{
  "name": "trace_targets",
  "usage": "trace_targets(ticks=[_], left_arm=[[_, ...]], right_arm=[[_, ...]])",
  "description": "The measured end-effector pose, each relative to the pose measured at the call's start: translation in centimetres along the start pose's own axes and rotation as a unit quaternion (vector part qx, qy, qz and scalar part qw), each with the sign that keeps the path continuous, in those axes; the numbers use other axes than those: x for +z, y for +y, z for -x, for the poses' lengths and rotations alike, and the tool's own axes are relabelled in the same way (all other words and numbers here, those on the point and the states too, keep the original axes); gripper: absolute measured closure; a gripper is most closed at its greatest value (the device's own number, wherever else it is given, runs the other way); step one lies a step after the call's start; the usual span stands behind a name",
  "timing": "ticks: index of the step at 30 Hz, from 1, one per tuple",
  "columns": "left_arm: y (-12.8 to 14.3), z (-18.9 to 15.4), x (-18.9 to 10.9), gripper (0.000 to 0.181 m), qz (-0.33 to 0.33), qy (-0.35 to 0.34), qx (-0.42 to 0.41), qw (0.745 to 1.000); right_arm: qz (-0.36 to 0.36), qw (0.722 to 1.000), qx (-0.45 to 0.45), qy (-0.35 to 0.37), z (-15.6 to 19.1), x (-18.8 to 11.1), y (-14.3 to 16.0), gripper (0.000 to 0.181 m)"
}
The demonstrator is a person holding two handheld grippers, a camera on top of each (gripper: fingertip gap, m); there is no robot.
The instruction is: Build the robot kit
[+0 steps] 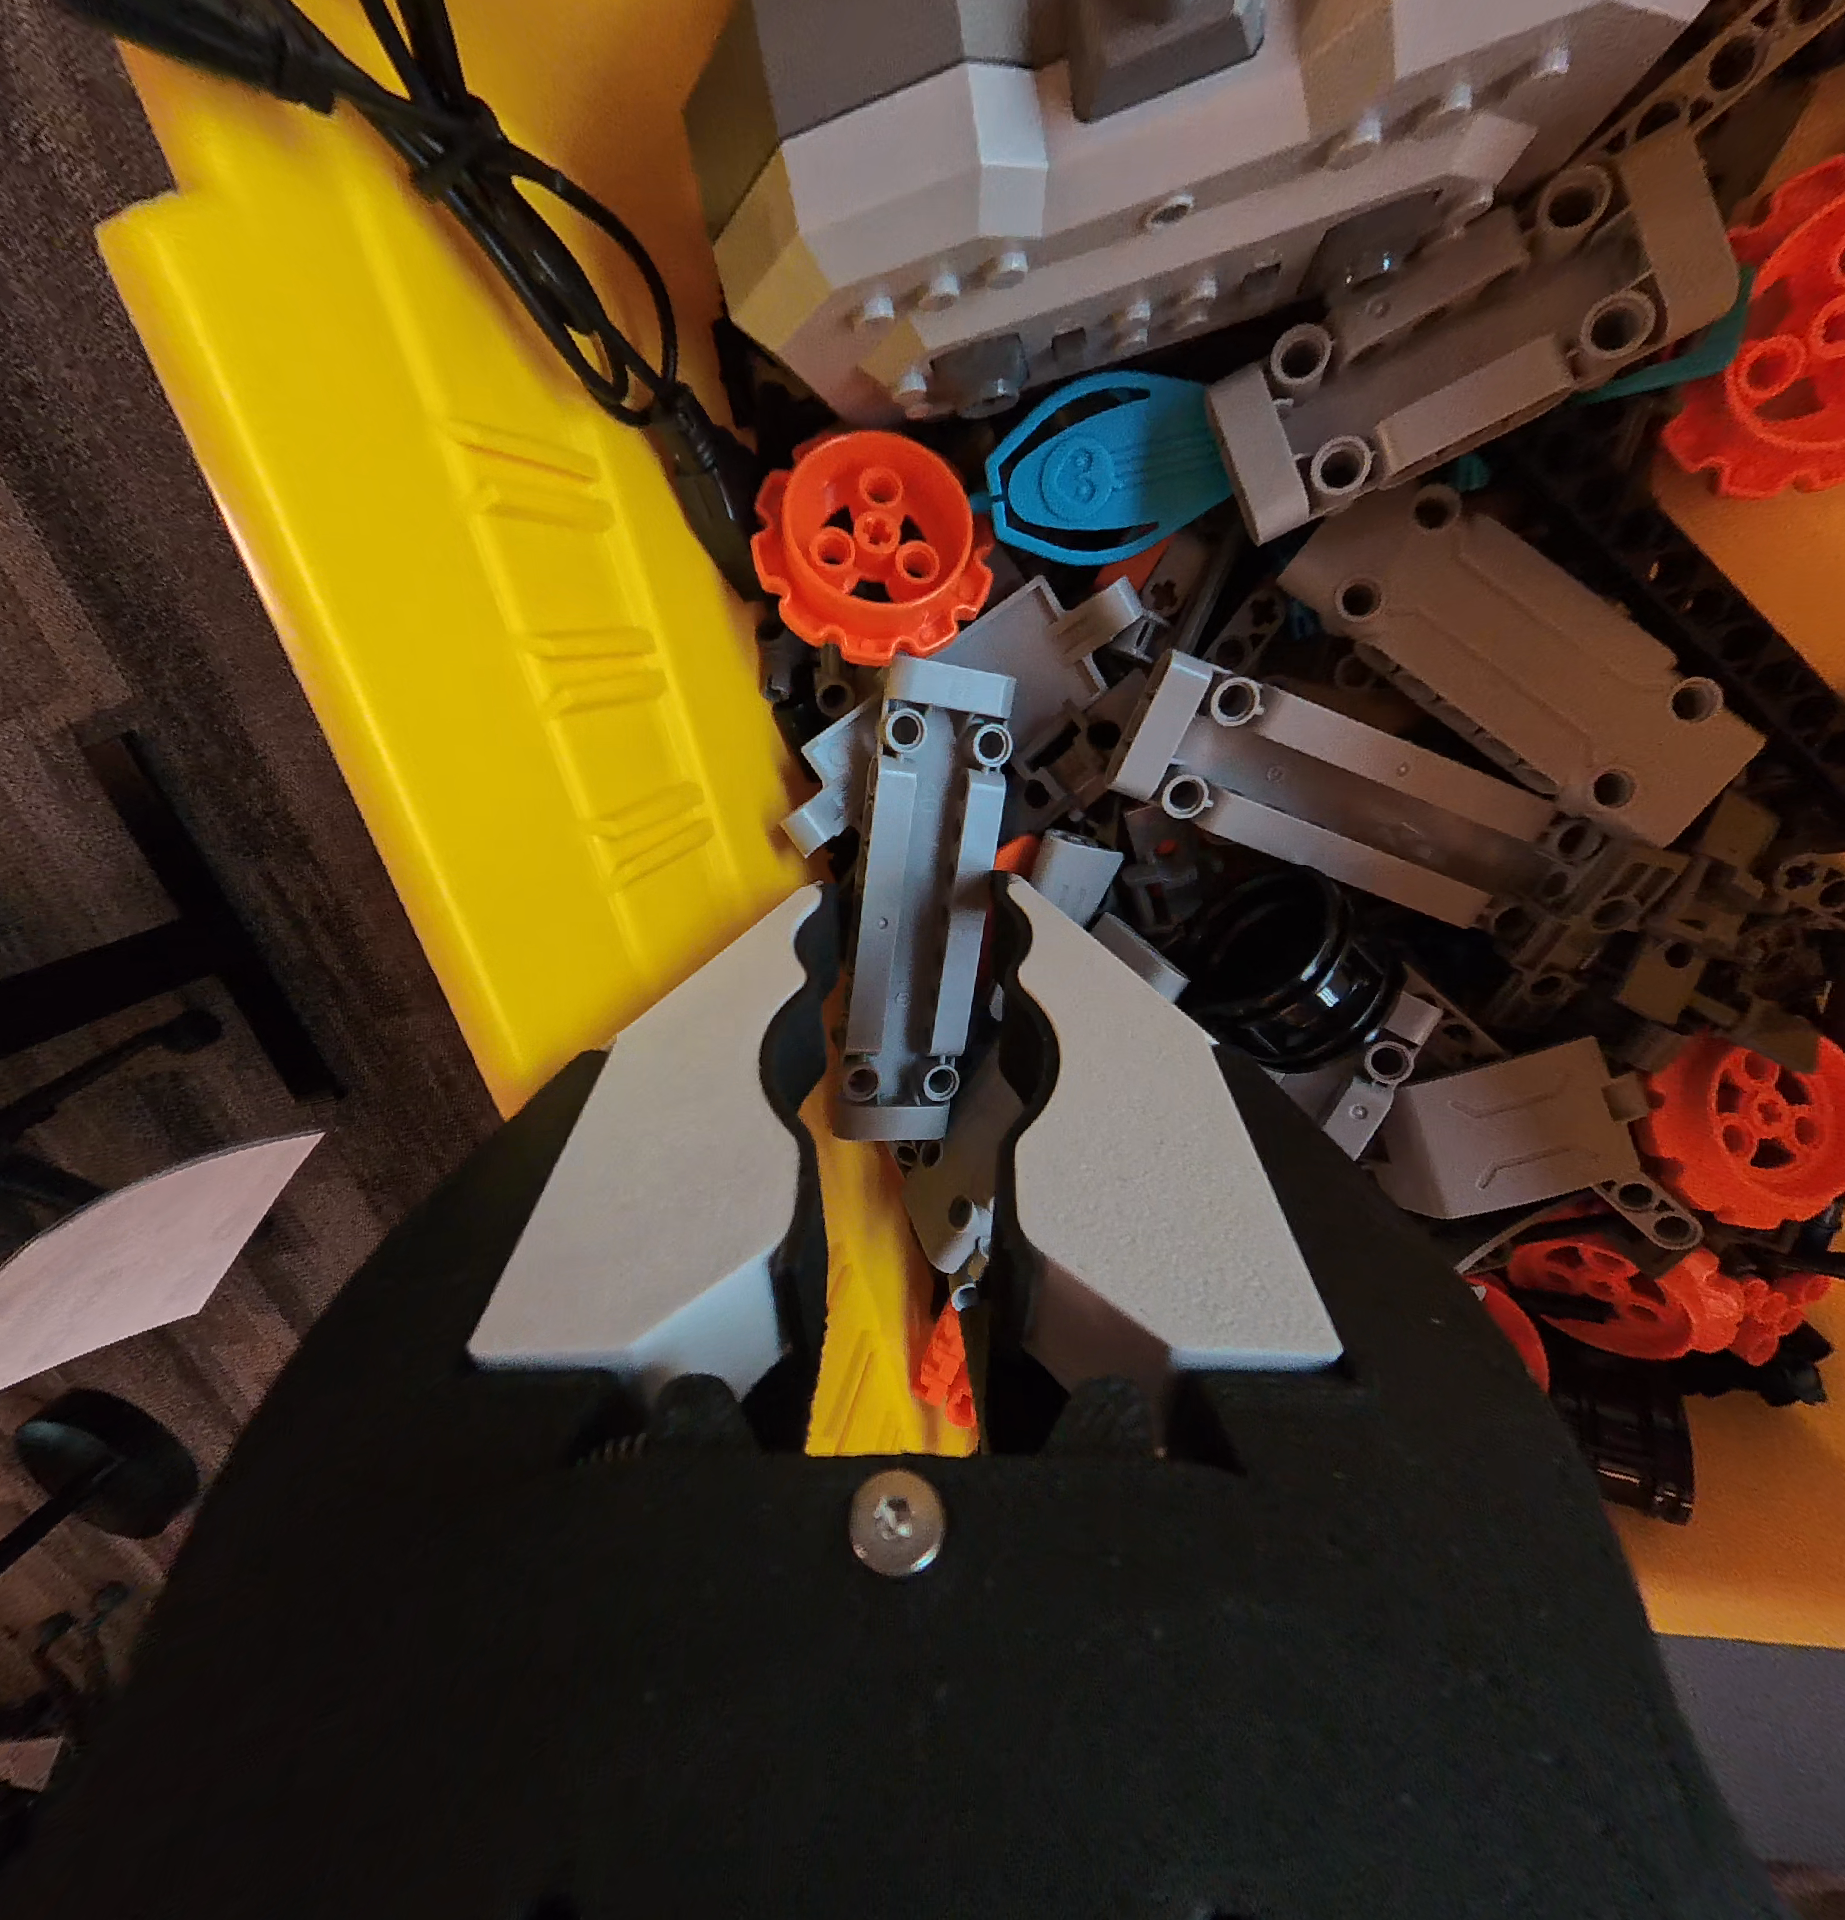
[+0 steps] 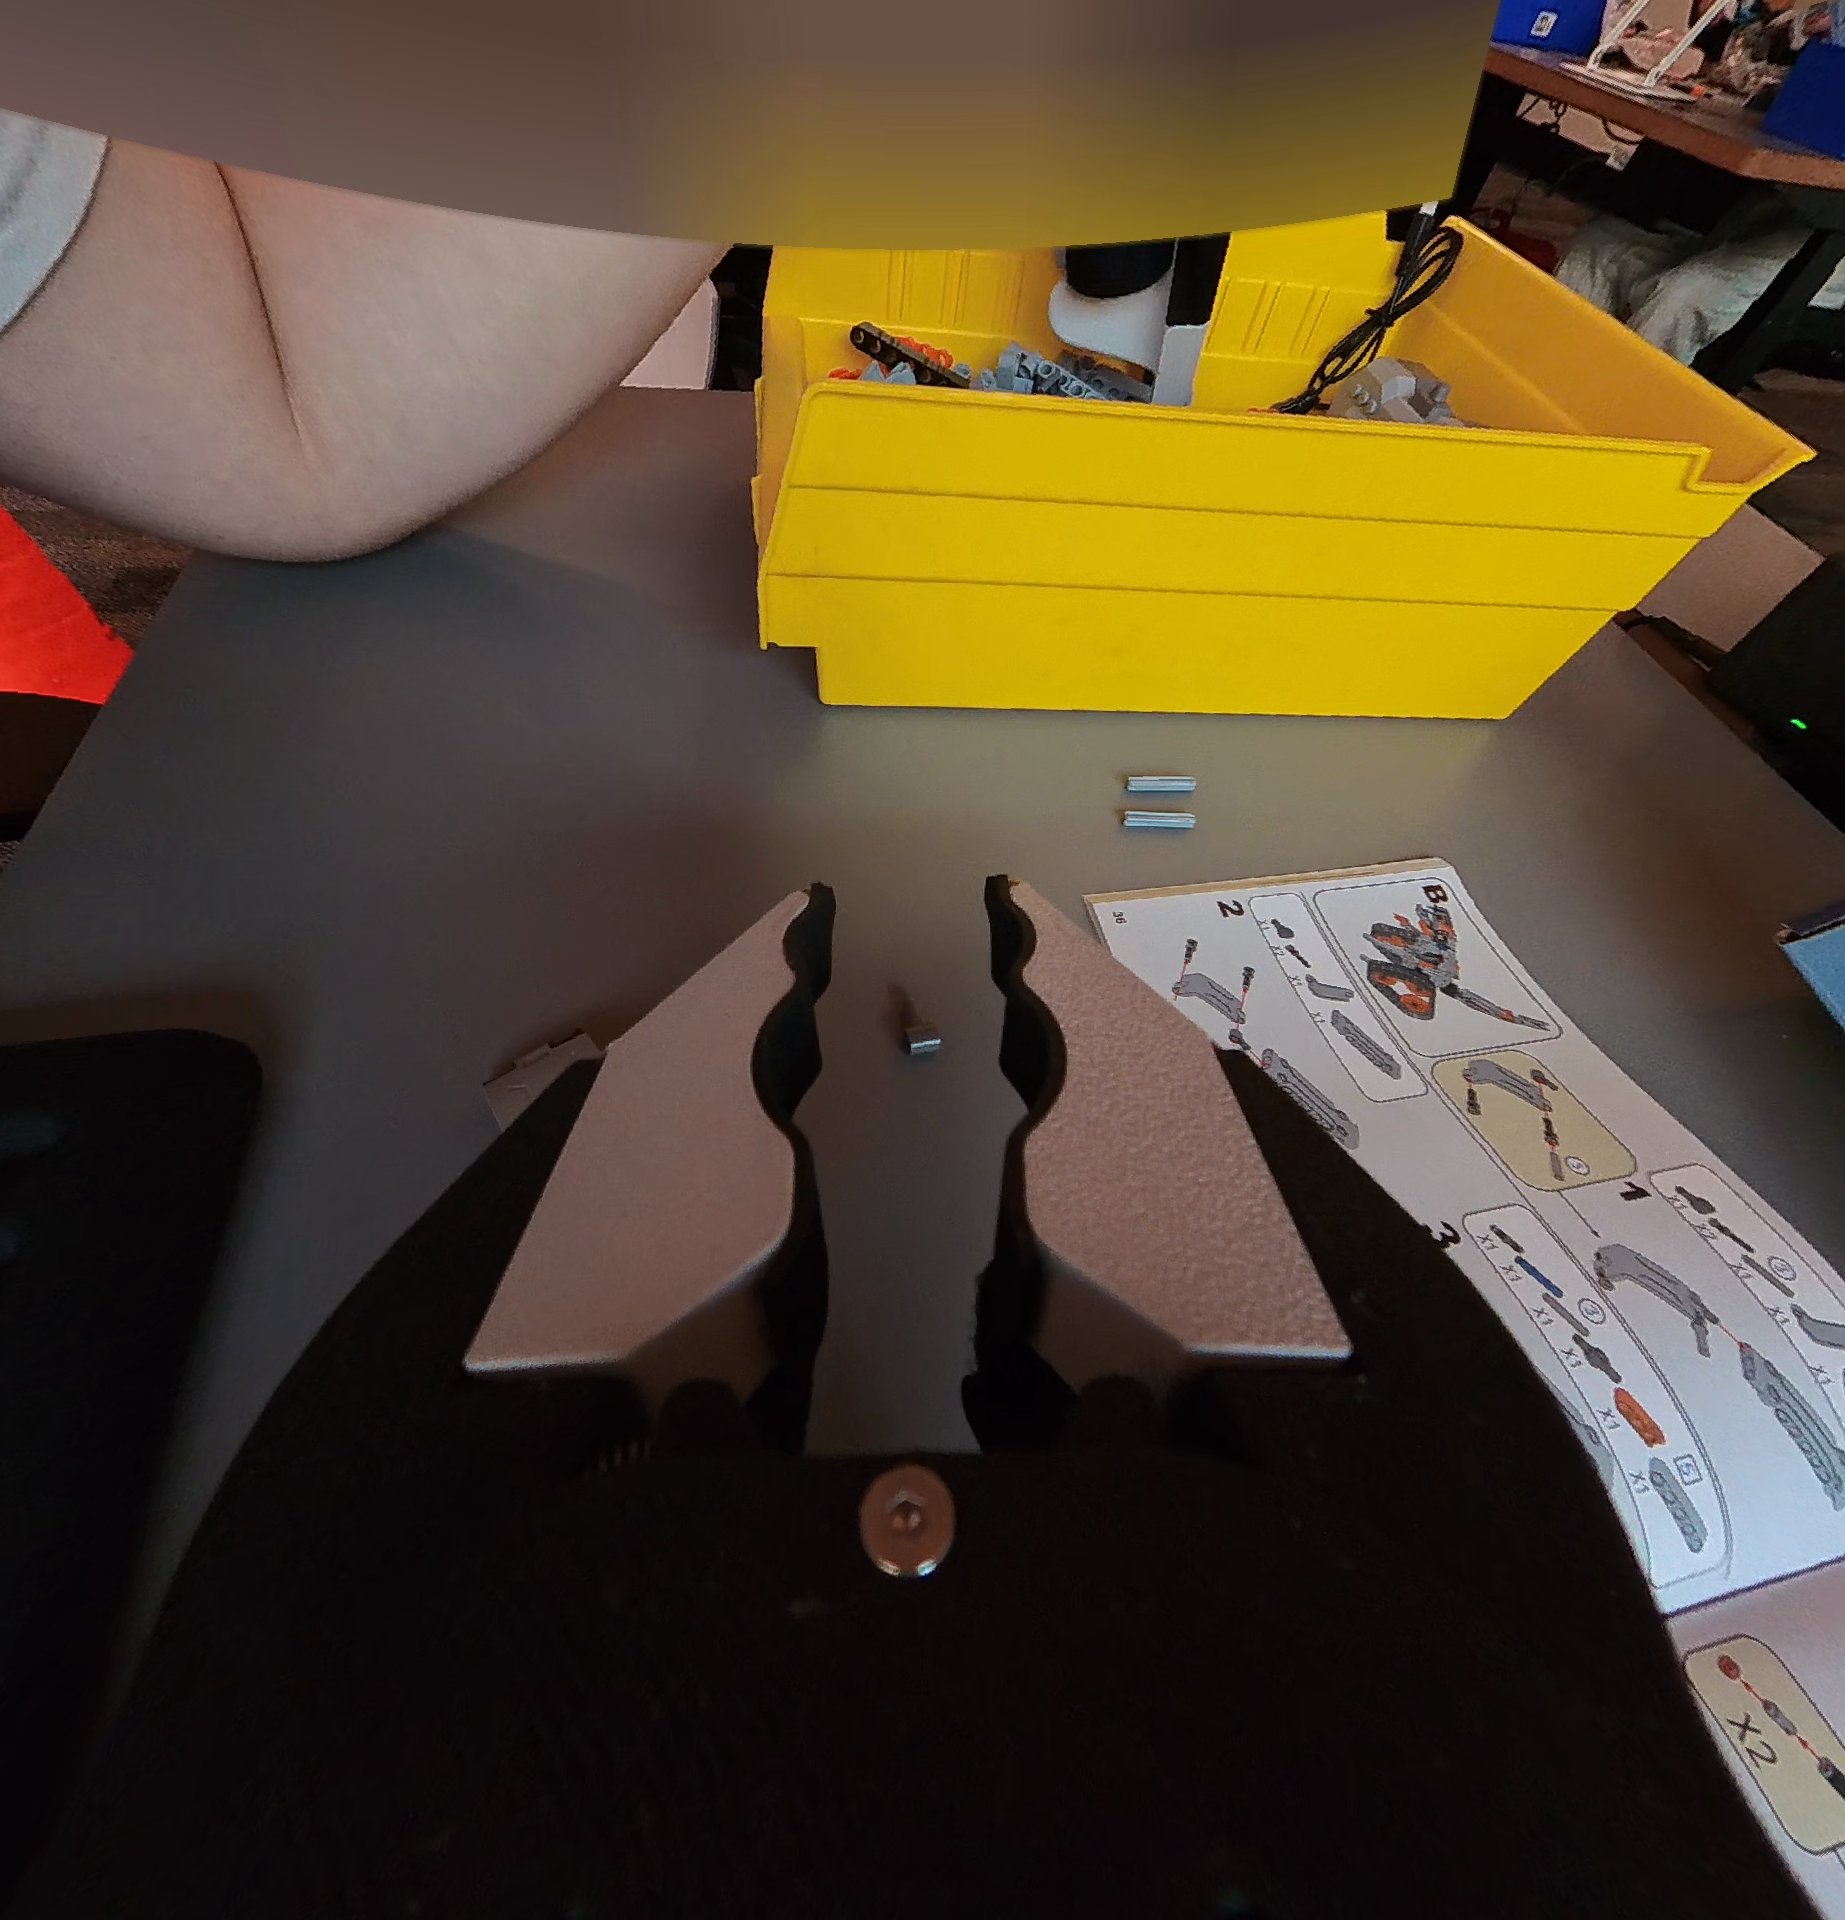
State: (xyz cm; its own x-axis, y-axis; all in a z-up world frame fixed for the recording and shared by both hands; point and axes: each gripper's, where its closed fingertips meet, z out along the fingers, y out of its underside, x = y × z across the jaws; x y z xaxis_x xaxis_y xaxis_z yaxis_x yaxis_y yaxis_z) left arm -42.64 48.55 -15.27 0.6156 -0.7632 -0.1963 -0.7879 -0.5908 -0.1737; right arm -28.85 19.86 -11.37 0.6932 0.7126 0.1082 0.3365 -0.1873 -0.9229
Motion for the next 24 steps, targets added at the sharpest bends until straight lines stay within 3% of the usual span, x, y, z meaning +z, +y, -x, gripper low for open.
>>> trace_targets(ticks=[6,10,13,16,24], left_arm=[[0.0,0.2,-1.7,0.157,-0.015,-0.011,-0.004,1.000],[0.0,-1.8,-4.1,0.158,-0.051,0.035,0.027,0.998],[0.9,-3.6,-3.7,0.158,-0.030,0.075,0.073,0.994],[1.1,-3.1,-2.9,0.157,-0.012,0.048,0.088,0.995],[2.2,-3.4,-1.8,0.164,0.024,0.066,0.100,0.993]], right_arm=[[0.000,1.000,-0.002,0.000,0.0,0.0,0.0,0.152],[0.000,1.000,0.001,-0.003,0.1,0.1,0.0,0.152],[0.003,1.000,-0.002,-0.004,0.2,0.1,0.1,0.152],[0.005,1.000,-0.006,-0.002,0.2,0.2,0.2,0.152],[0.005,1.000,-0.006,-0.003,0.2,0.2,0.2,0.152]])
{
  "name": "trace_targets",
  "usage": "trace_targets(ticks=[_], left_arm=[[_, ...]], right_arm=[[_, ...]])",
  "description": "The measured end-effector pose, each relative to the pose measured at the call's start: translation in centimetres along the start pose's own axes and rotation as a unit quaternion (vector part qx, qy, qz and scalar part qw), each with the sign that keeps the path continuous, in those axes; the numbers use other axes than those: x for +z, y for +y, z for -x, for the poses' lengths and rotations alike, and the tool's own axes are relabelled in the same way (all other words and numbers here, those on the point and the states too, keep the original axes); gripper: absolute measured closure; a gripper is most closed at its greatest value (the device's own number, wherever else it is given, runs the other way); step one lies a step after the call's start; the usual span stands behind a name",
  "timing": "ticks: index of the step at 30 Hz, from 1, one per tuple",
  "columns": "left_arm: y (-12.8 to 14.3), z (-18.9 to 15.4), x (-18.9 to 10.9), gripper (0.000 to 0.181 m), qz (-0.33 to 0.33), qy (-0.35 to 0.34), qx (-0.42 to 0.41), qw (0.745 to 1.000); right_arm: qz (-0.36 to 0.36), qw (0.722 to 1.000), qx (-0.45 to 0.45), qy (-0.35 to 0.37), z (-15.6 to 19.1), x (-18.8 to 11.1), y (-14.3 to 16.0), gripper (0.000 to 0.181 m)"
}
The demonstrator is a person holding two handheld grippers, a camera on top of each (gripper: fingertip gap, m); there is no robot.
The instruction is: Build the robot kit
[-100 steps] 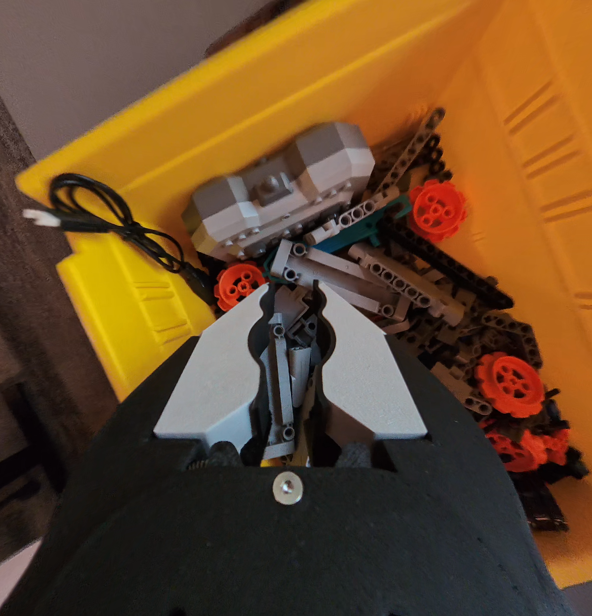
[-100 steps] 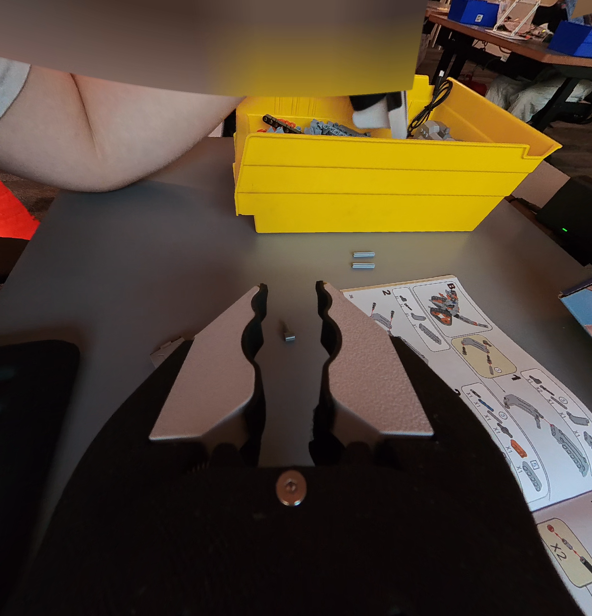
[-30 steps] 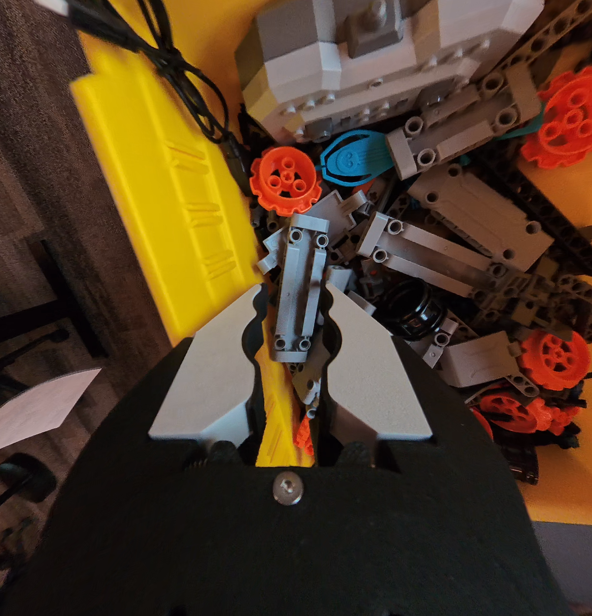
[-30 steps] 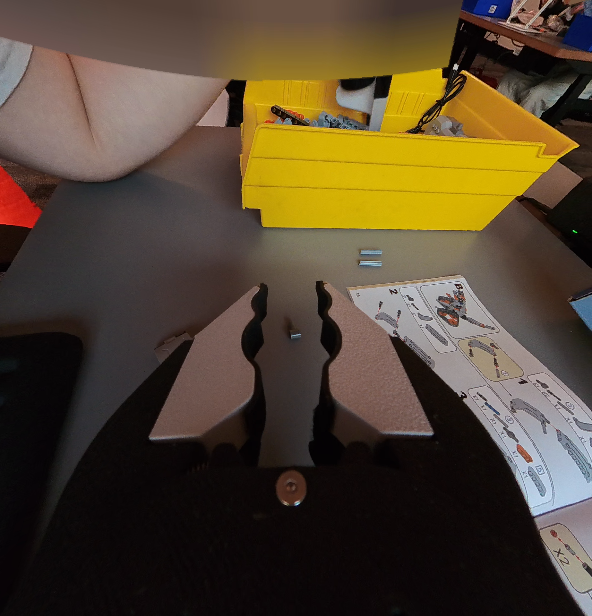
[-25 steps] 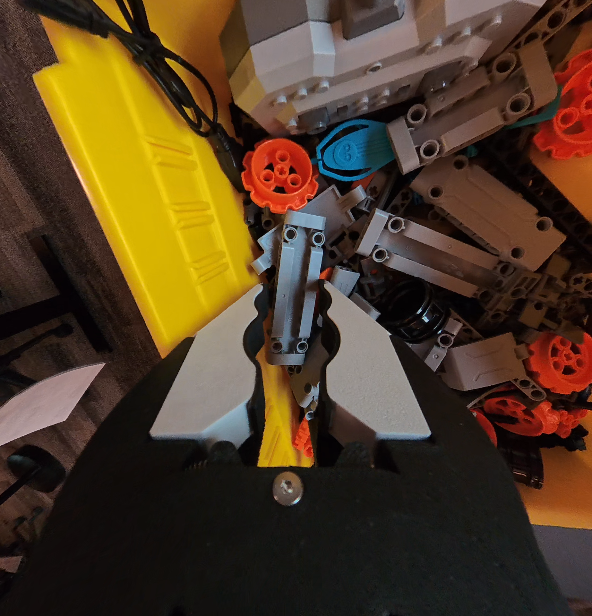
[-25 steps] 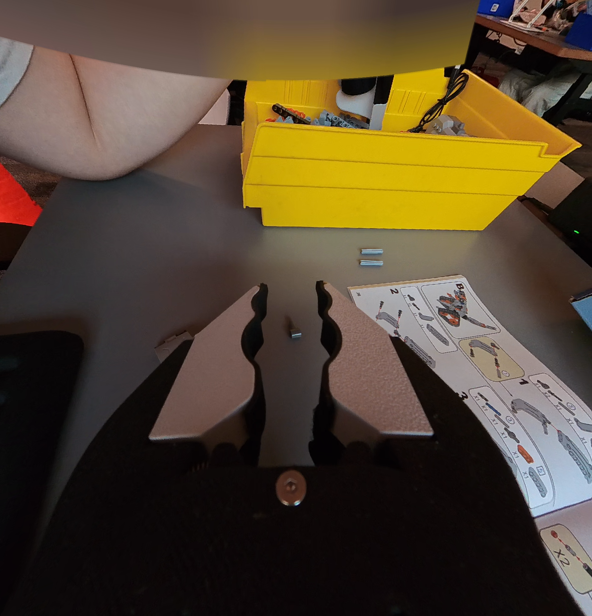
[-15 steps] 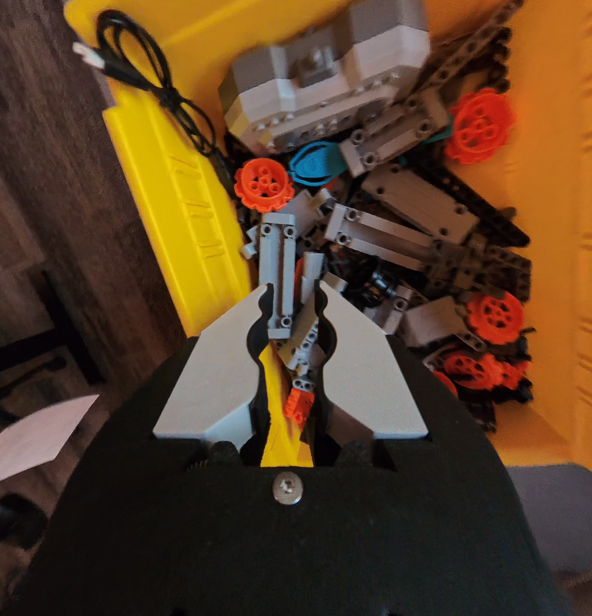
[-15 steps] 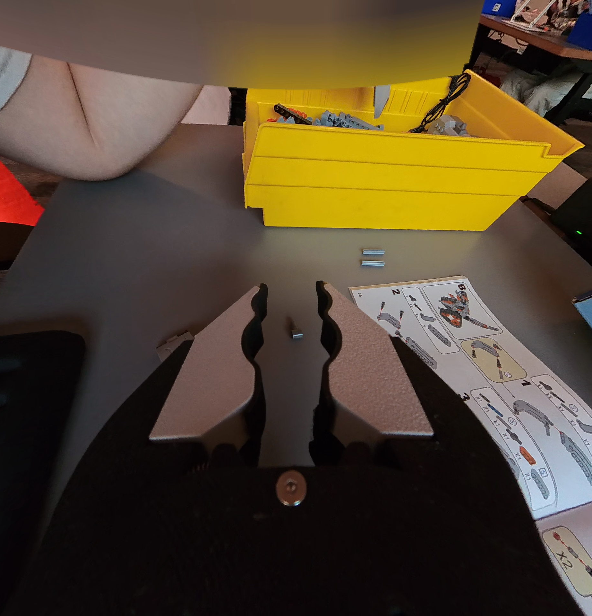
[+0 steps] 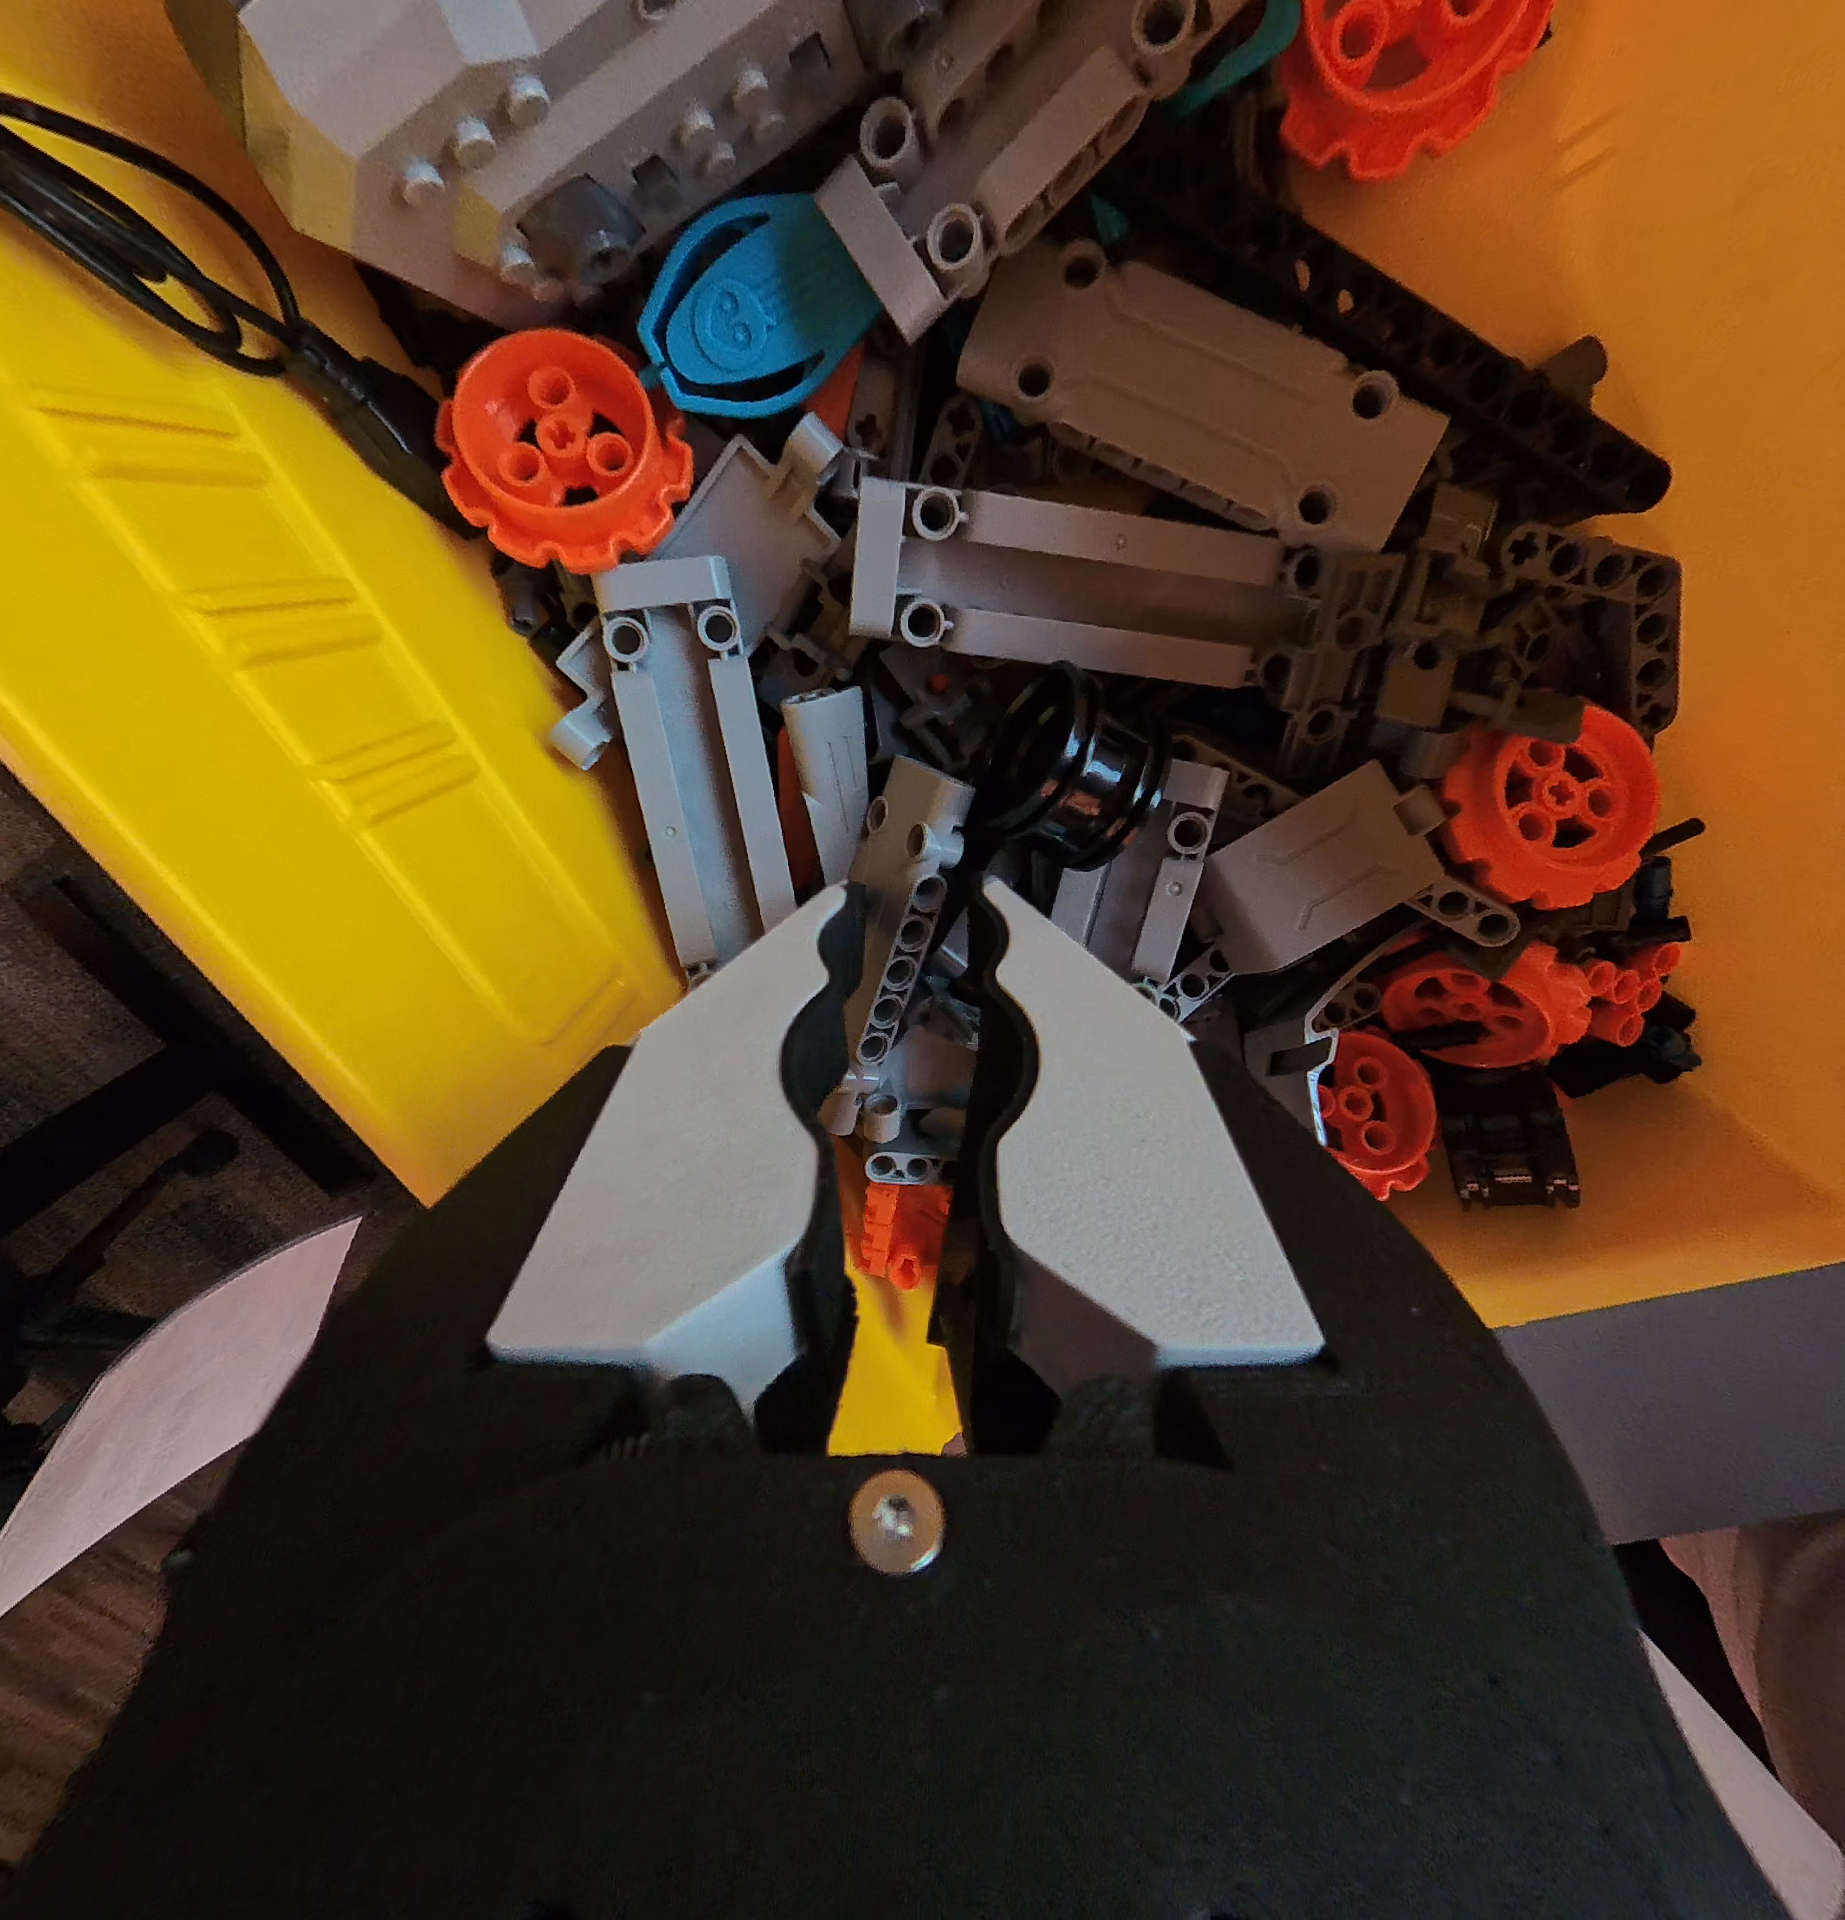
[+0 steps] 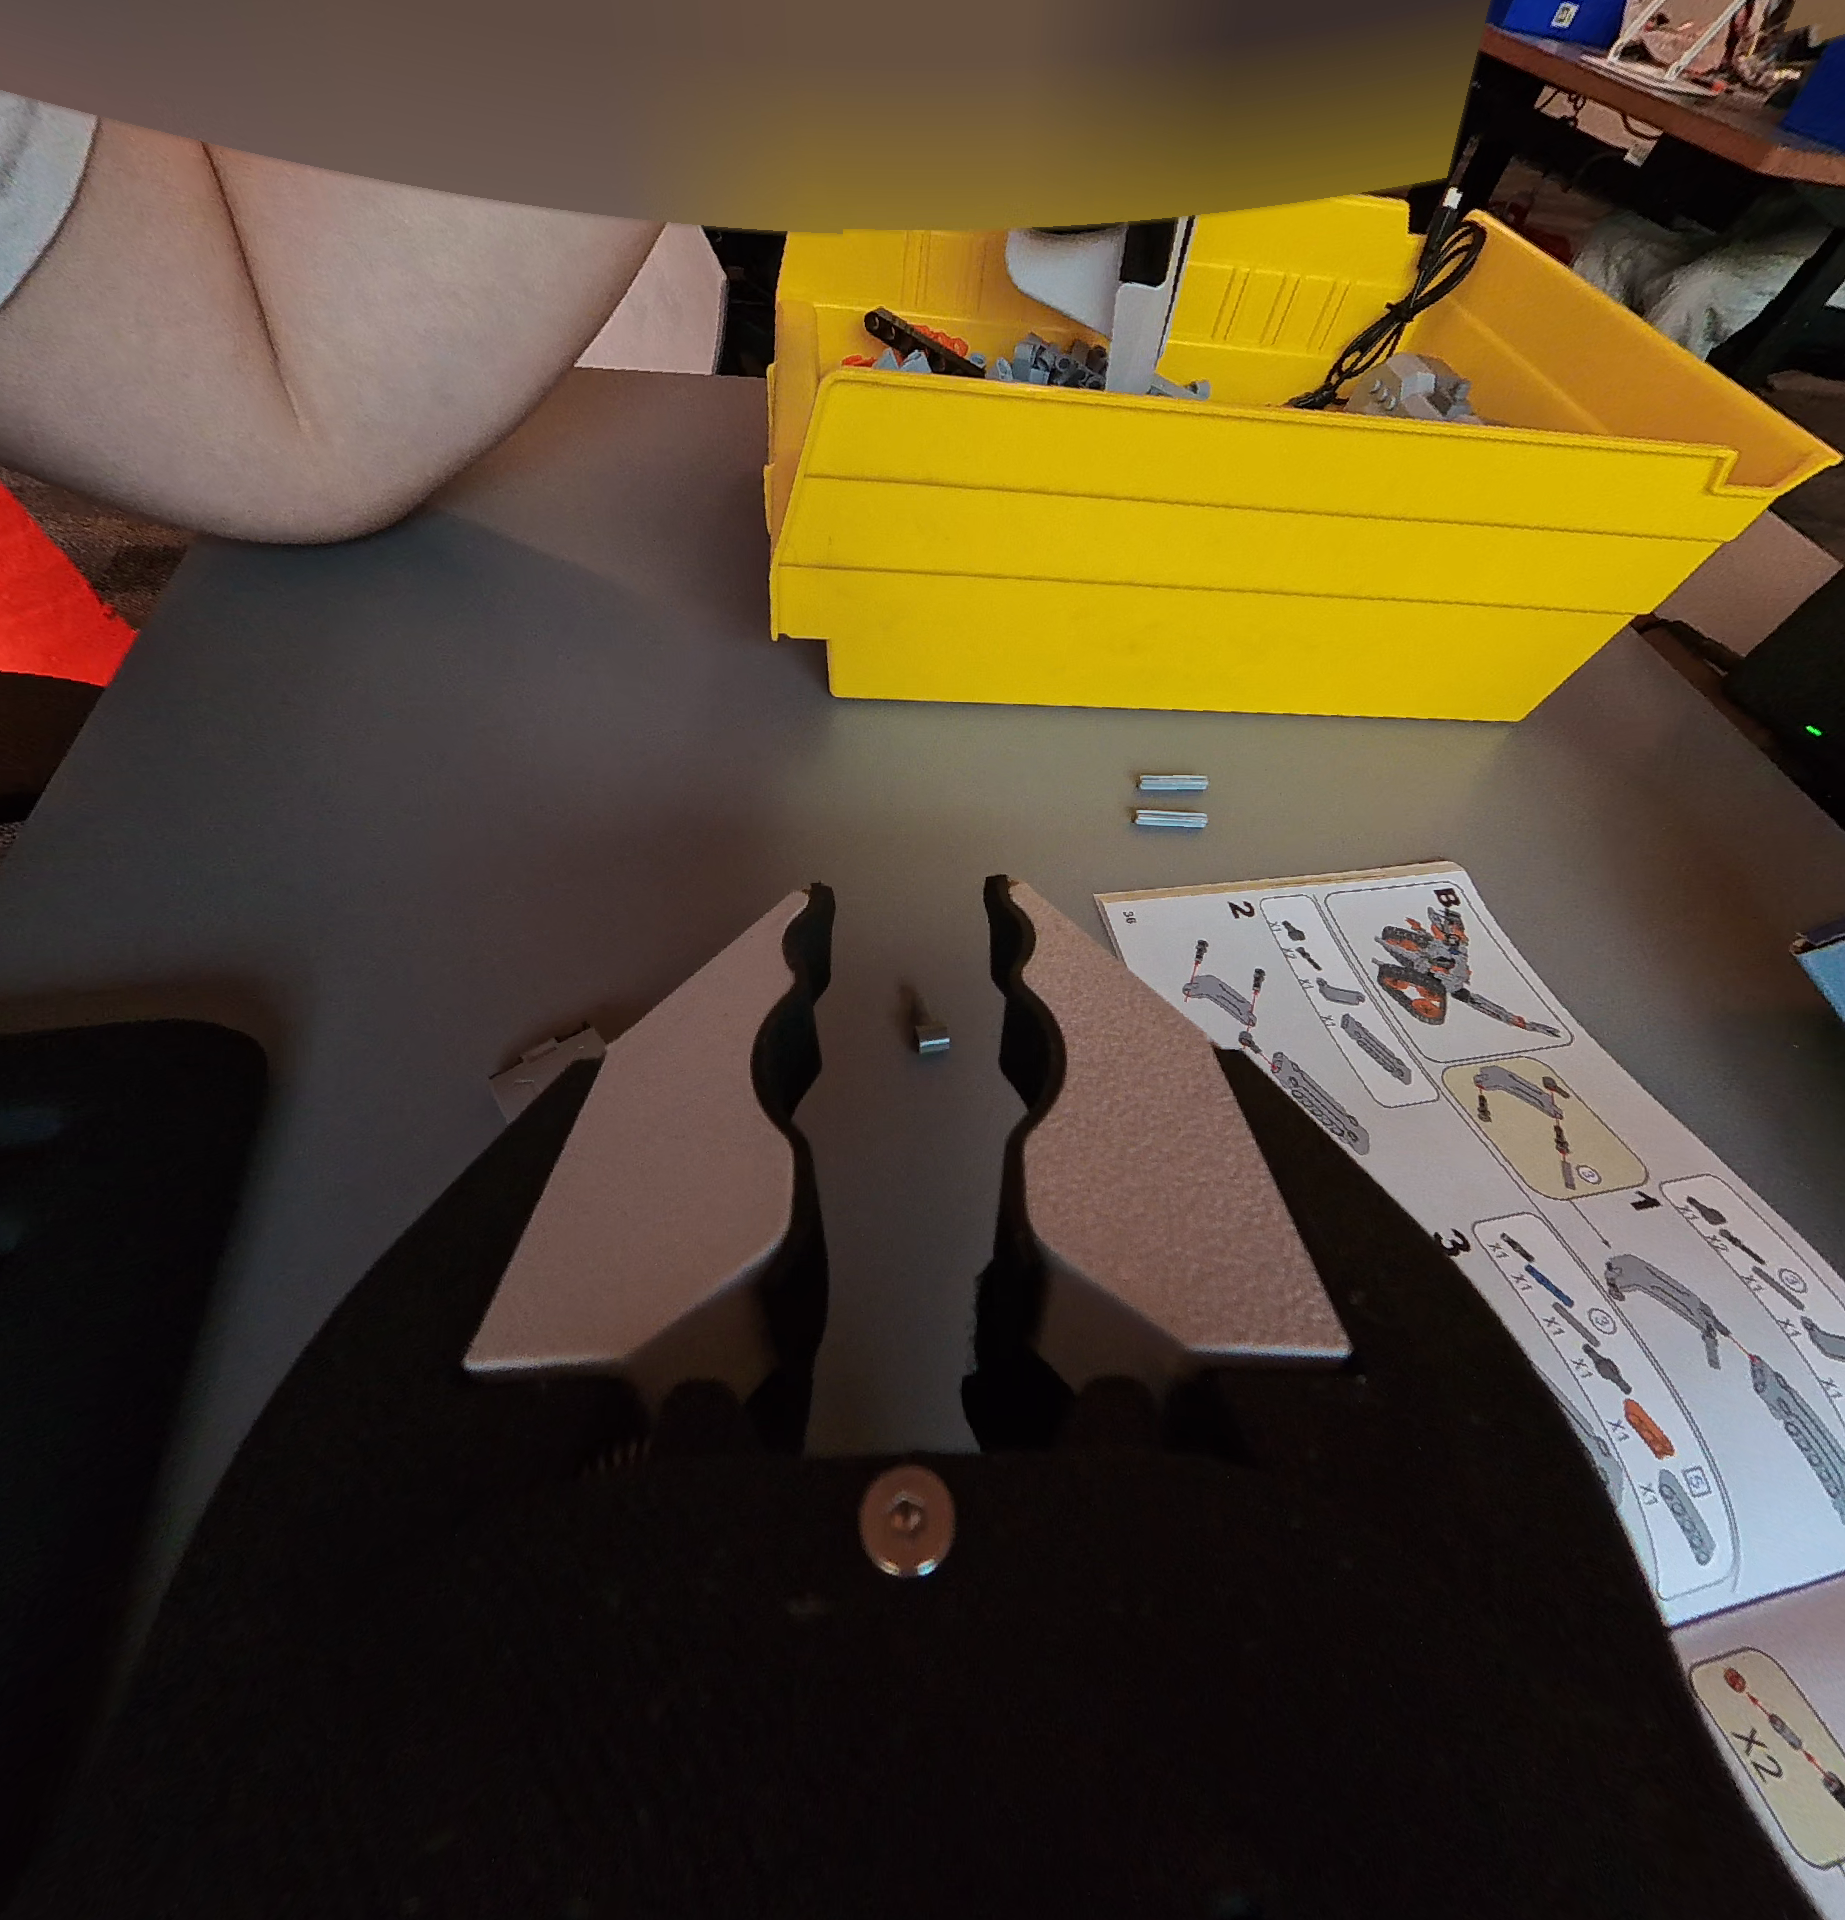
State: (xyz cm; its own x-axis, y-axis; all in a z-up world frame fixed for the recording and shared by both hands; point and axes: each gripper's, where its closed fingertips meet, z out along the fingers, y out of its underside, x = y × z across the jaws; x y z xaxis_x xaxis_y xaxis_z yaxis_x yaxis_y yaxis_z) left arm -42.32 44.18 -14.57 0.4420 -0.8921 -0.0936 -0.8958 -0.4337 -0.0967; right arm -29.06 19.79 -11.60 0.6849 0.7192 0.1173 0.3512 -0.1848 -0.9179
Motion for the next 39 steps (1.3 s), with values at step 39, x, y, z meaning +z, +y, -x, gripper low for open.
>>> trace_targets(ticks=[39], left_arm=[[-7.3,-28.8,-16.2,0.175,-0.349,0.329,0.285,0.830]], right_arm=[[-0.329,0.892,0.286,-0.120,-4.9,-7.7,-8.0,0.148]])
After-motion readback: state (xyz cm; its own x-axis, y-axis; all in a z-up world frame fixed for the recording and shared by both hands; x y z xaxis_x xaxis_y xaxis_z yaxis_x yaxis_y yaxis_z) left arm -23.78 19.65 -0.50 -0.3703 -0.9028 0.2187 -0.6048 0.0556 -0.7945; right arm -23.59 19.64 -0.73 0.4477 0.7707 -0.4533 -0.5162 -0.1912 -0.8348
